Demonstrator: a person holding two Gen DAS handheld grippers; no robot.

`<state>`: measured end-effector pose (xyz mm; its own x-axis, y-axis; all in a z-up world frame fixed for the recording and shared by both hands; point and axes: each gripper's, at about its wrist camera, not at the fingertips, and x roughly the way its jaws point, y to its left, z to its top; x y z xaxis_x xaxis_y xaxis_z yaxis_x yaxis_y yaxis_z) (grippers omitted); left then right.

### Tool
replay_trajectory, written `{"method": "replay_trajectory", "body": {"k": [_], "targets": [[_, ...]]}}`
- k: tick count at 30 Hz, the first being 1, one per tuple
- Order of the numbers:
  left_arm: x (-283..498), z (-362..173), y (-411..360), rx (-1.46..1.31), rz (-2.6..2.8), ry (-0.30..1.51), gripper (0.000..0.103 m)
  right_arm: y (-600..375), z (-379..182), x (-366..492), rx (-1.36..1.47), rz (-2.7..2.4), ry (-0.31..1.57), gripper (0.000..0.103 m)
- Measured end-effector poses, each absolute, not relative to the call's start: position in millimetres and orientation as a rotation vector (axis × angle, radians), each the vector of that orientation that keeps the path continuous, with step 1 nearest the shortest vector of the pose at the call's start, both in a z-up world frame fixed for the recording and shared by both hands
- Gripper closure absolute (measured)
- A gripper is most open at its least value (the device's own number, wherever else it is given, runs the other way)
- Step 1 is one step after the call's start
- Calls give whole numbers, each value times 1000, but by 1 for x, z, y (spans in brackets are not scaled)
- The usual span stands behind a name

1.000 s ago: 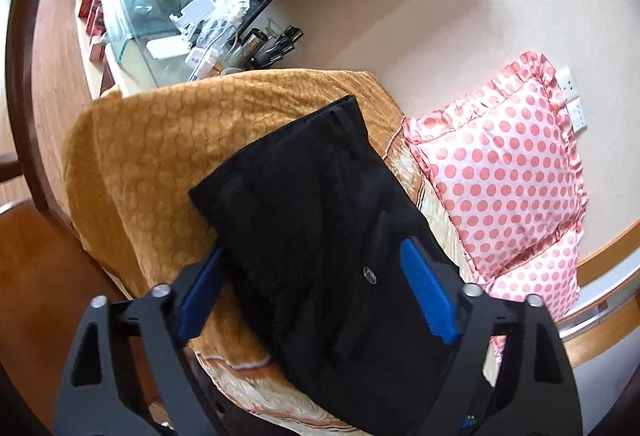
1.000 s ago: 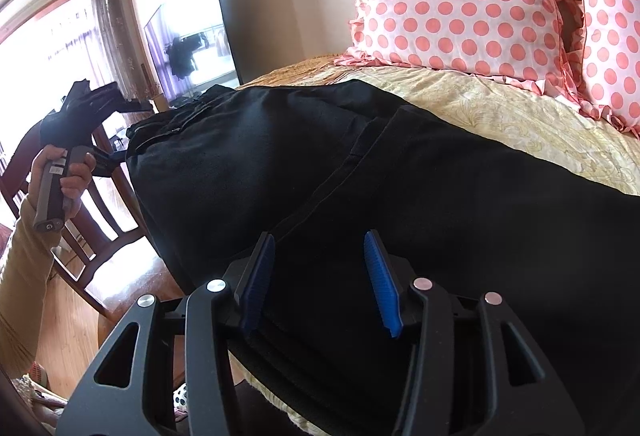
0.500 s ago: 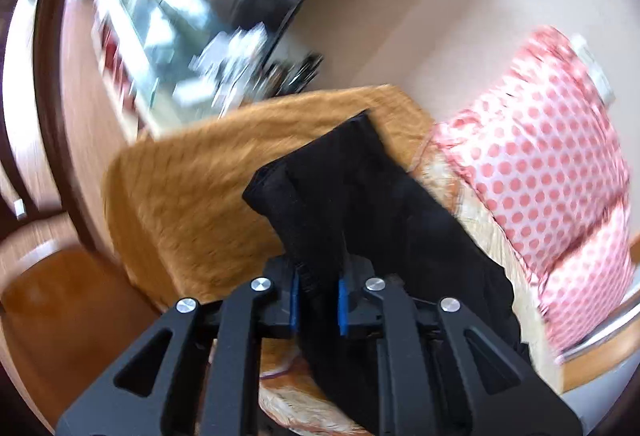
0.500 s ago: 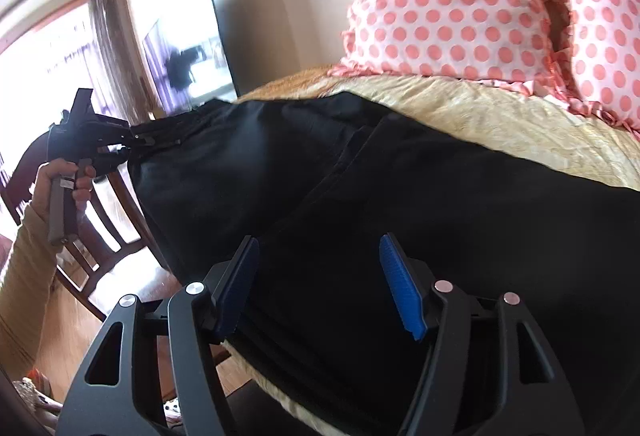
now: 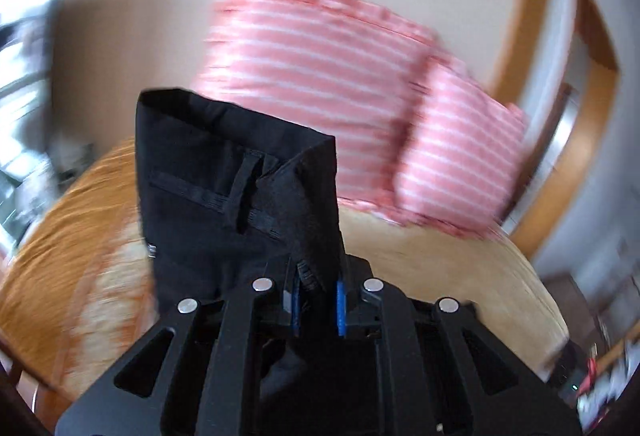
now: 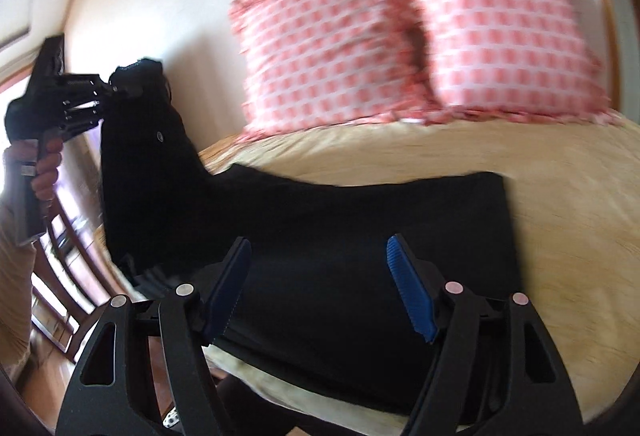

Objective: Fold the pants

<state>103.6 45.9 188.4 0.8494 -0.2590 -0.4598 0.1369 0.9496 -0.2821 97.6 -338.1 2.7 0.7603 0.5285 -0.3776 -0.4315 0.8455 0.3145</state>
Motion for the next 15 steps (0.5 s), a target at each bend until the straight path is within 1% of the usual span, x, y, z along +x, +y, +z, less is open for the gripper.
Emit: {"method": "replay_trajectory", "body": {"k": [3, 5, 7, 9, 10, 12, 13, 15], "targets": [[111, 187, -11, -213, -341, 527, 91, -372, -4, 93, 281, 458, 479, 31], [111, 176, -57, -200, -460, 543, 91, -389, -9, 90, 319, 420, 483, 31], [106, 154, -98, -169, -548, 585, 91, -409, -16, 86, 349, 371, 493, 31], [104, 122, -135, -128, -623, 673, 91, -422, -24, 84, 367, 330, 506, 31], [106, 96, -156, -105, -657, 758, 91, -432, -28, 83, 382, 306, 519, 31], [108, 72, -170, -104, -686, 837, 92, -442, -33, 83, 400, 285, 530, 31], [106, 67, -173, -102, -686, 837, 92, -448, -35, 82, 407, 272, 533, 31], [101, 76, -170, -98, -667, 785, 92, -453, -37, 82, 406, 255, 533, 31]]}}
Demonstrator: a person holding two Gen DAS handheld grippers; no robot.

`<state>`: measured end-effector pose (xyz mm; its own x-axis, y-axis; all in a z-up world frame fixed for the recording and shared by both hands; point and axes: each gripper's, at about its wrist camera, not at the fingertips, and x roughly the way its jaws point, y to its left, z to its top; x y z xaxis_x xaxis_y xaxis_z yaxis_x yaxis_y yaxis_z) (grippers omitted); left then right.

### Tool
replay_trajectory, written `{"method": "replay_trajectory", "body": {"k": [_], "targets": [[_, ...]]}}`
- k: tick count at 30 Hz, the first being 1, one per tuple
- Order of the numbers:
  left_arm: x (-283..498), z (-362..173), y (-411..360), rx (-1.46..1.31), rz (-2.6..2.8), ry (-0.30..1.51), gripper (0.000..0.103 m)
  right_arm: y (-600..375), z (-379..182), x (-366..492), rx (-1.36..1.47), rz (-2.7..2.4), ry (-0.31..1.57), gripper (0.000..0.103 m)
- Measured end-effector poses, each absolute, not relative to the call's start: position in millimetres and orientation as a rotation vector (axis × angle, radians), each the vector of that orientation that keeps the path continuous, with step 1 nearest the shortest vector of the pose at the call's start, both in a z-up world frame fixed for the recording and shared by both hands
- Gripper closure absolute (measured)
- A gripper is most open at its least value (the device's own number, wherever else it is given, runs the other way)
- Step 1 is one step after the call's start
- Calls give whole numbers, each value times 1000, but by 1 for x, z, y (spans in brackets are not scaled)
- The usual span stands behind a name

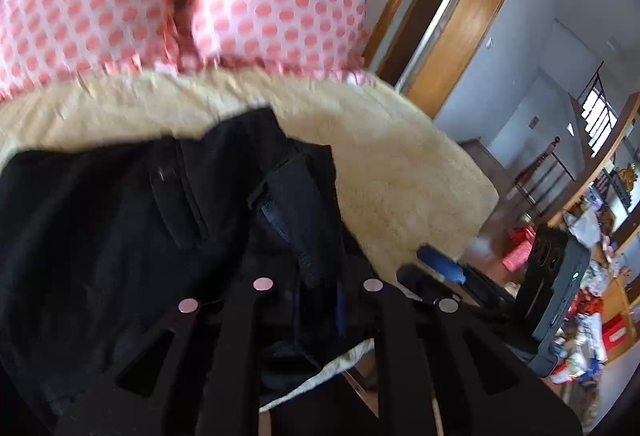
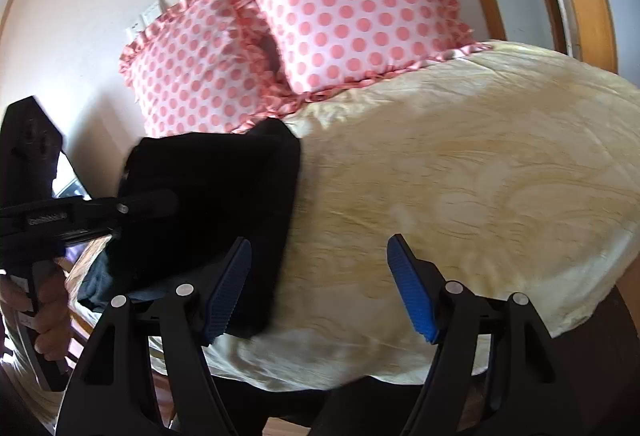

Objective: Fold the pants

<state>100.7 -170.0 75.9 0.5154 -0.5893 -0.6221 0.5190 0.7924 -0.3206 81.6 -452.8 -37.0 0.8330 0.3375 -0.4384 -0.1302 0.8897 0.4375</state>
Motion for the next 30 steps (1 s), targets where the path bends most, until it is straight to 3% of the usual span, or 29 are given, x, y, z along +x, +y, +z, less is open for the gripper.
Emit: {"method": "replay_trajectory", "body": {"k": [5, 12, 13, 15, 18, 23, 30], "targets": [[88, 93, -166, -123, -671, 696, 92, -457, -40, 88, 413, 234, 526, 31], [83, 43, -193, -19, -687, 804, 87, -457, -34, 86, 390, 186, 511, 31], [79, 47, -188, -27, -707, 780, 83, -458, -30, 84, 371, 172, 502, 31], [76, 57, -176, -79, -812, 774, 39, -458, -21, 82, 343, 153, 479, 31], [59, 83, -125, -167, -838, 673, 13, -453, 7, 77, 308, 178, 386, 31], [64, 91, -53, -76, -406, 543, 5, -404, 43, 87, 260, 418, 296, 31], [85, 64, -40, -14, -257, 622, 5, -309, 27, 144, 99, 538, 481, 31]]}}
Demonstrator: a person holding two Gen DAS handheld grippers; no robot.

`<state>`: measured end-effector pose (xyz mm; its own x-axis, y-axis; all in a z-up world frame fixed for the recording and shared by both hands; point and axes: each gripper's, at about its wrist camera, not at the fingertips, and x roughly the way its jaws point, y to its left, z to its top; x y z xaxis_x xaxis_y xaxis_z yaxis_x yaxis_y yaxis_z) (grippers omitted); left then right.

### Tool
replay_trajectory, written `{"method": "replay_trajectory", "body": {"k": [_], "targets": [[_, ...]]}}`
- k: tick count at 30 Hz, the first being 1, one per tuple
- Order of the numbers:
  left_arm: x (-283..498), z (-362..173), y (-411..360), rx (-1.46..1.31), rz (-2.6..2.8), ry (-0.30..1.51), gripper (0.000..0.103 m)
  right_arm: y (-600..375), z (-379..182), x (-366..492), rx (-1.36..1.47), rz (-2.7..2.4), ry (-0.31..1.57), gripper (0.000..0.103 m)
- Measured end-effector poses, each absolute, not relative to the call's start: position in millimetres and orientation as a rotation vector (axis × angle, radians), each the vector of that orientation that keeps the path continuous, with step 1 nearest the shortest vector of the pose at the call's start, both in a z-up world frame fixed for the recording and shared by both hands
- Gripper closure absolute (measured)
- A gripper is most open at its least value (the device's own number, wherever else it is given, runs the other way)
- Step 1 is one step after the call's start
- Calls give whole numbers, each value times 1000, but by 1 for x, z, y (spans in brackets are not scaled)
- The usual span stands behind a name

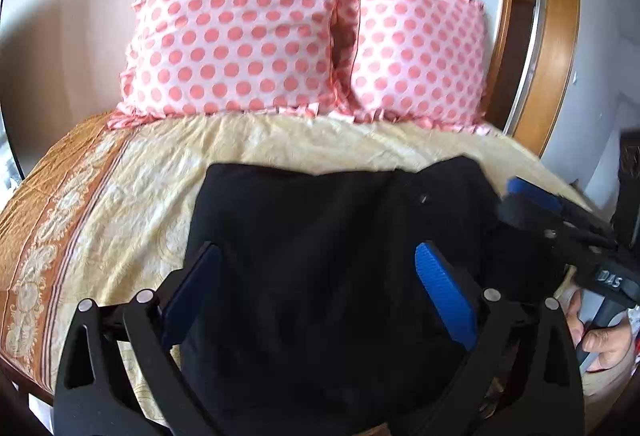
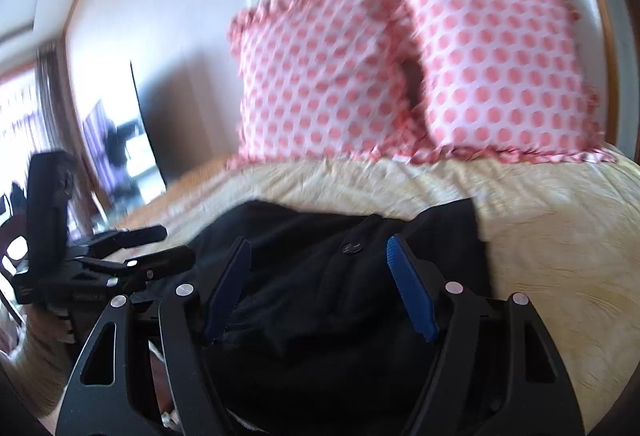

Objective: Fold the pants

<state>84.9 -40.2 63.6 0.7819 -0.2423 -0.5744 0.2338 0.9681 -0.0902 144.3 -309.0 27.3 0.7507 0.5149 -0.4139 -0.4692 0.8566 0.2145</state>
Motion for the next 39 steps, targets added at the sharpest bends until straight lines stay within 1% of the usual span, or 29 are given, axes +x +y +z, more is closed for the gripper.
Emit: {"method": "replay_trajectory", "body": {"k": [2, 3, 4, 7, 12, 15, 17, 18, 19, 21, 24, 27, 28, 31, 32, 35, 39], "targets": [[88, 50, -42, 13, -238, 650, 5, -304, 16, 153, 72, 480, 555, 30], [89, 44, -42, 22, -230, 664, 5, -304, 5, 158, 53, 437, 612, 27], [91, 37, -43, 28, -226, 687, 5, -306, -4, 157, 40, 417, 642, 27], [89, 17, -39, 11, -234, 742, 5, -302, -14, 139, -21, 377, 635, 26], [70, 9, -38, 14, -243, 704, 5, -303, -22, 115, -31, 346, 609, 26], [67, 11, -38, 38, -258, 703, 5, -304, -14, 124, -29, 372, 635, 26], [67, 20, -33, 20, -281, 727, 5, -322, 5, 130, 64, 432, 640, 26], [66, 27, -28, 10, -291, 724, 5, -335, 16, 132, 112, 435, 627, 20], [67, 31, -24, 7, -286, 711, 4, -347, 24, 134, 148, 430, 609, 10], [68, 40, -15, 2, -262, 683, 4, -378, 42, 147, 237, 413, 581, 8], [82, 45, -1, -13, -213, 677, 4, -400, 42, 181, 321, 414, 665, 8], [92, 41, 5, -33, -199, 704, 4, -409, 25, 221, 368, 434, 796, 9], [93, 40, 7, -35, -200, 710, 4, -409, 18, 233, 388, 460, 837, 14], [95, 37, 10, -52, -206, 721, 4, -407, 3, 254, 417, 489, 911, 20], [95, 35, 10, -54, -208, 726, 4, -406, -1, 259, 415, 488, 930, 22], [96, 30, 11, -53, -213, 744, 4, -401, -11, 265, 403, 485, 962, 23], [99, 23, 11, -46, -218, 767, 4, -397, -11, 264, 367, 493, 950, 23]]}}
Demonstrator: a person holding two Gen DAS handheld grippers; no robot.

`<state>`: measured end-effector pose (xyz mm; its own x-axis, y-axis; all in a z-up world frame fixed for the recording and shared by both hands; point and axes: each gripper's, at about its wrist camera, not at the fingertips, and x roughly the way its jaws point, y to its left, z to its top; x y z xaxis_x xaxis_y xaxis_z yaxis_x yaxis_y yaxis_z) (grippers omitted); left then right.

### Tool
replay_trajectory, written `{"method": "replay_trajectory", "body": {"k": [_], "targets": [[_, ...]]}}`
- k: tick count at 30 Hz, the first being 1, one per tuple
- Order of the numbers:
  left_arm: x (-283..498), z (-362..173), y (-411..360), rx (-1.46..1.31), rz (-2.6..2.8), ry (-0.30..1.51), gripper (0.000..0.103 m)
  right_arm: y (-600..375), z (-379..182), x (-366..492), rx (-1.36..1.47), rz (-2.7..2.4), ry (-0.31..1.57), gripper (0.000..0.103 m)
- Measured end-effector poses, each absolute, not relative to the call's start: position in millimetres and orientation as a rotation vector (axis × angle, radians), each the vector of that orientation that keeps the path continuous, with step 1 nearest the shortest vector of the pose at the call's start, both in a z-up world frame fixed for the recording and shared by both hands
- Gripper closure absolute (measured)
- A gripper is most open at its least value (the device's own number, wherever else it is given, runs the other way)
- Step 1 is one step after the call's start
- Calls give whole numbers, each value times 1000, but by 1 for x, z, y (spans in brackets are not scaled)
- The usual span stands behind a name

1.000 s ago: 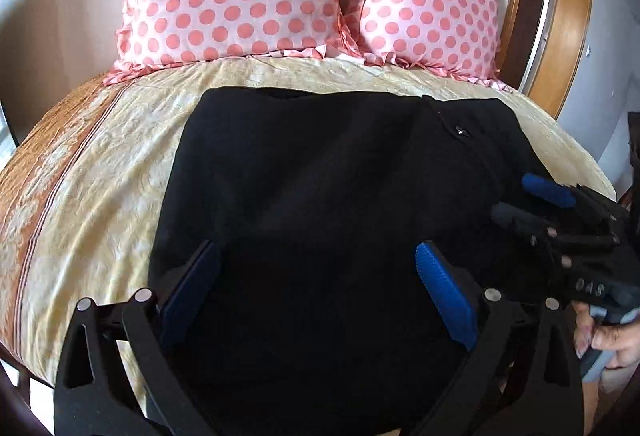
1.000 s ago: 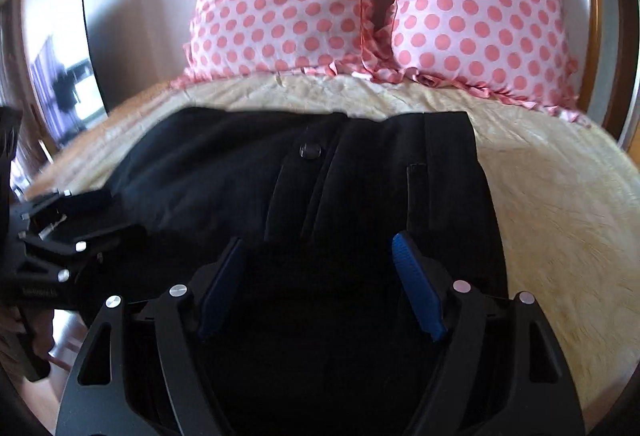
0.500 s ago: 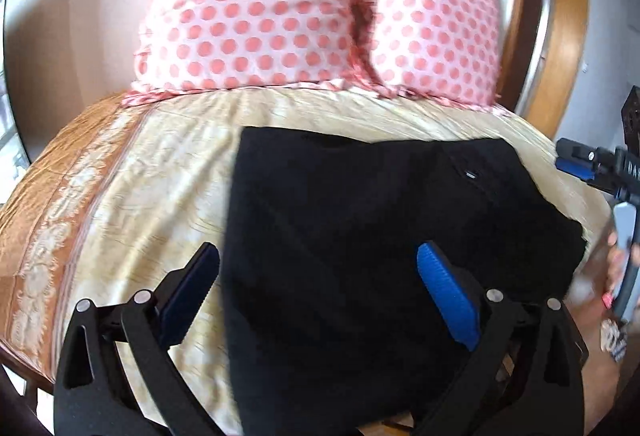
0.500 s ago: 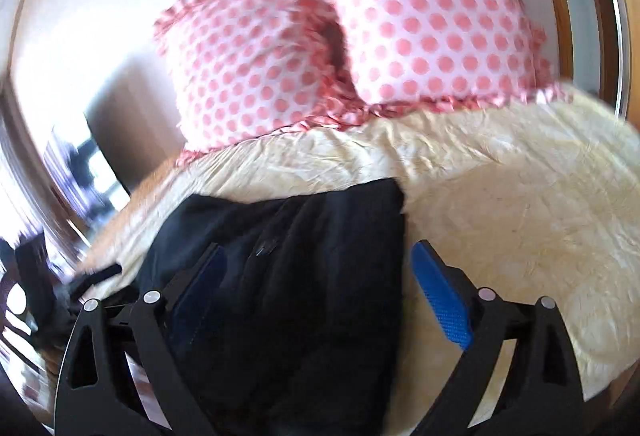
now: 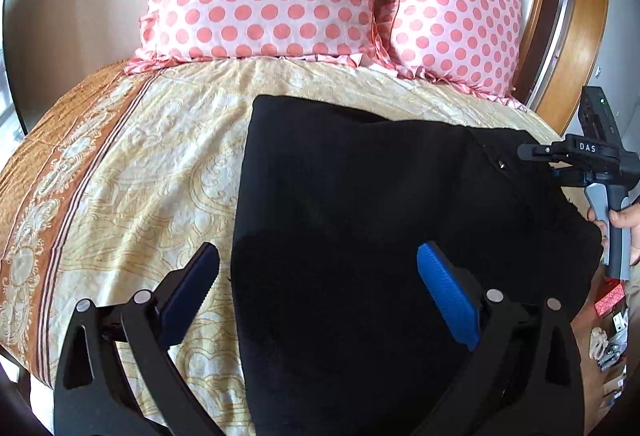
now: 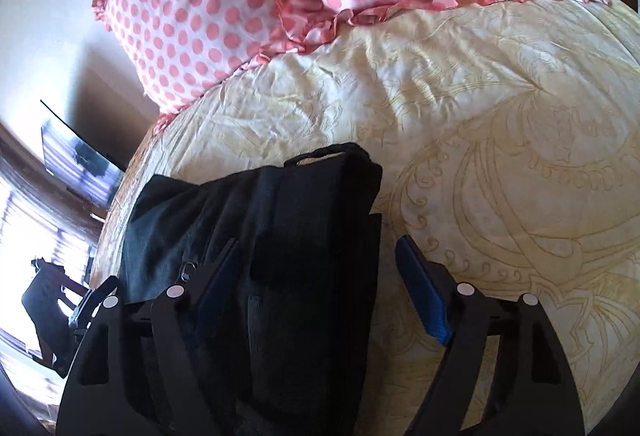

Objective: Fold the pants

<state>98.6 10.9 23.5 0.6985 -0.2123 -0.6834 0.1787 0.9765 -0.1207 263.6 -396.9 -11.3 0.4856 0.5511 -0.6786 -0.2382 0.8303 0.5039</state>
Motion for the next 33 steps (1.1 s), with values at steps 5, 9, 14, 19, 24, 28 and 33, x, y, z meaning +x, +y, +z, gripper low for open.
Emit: {"method": "replay_trajectory", "body": {"k": [5, 9, 14, 19, 24, 28, 33], "targets": [[101, 17, 11, -42, -216, 790, 4, -387, -7, 256, 270, 512, 909, 44], [102, 14, 8, -26, -203, 798, 3, -380, -3, 254, 199, 517, 882, 45], [104, 13, 7, -20, -185, 800, 3, -385, -12, 262, 244, 539, 887, 46], [106, 12, 8, -24, -181, 805, 2, -373, 5, 243, 131, 547, 780, 76], [105, 11, 7, -6, -169, 800, 2, -370, 10, 239, 114, 562, 765, 79], [105, 23, 15, -31, -204, 799, 4, -377, -2, 251, 180, 567, 817, 77], [128, 48, 51, -153, -216, 769, 4, -378, -6, 260, 210, 586, 845, 70]]}}
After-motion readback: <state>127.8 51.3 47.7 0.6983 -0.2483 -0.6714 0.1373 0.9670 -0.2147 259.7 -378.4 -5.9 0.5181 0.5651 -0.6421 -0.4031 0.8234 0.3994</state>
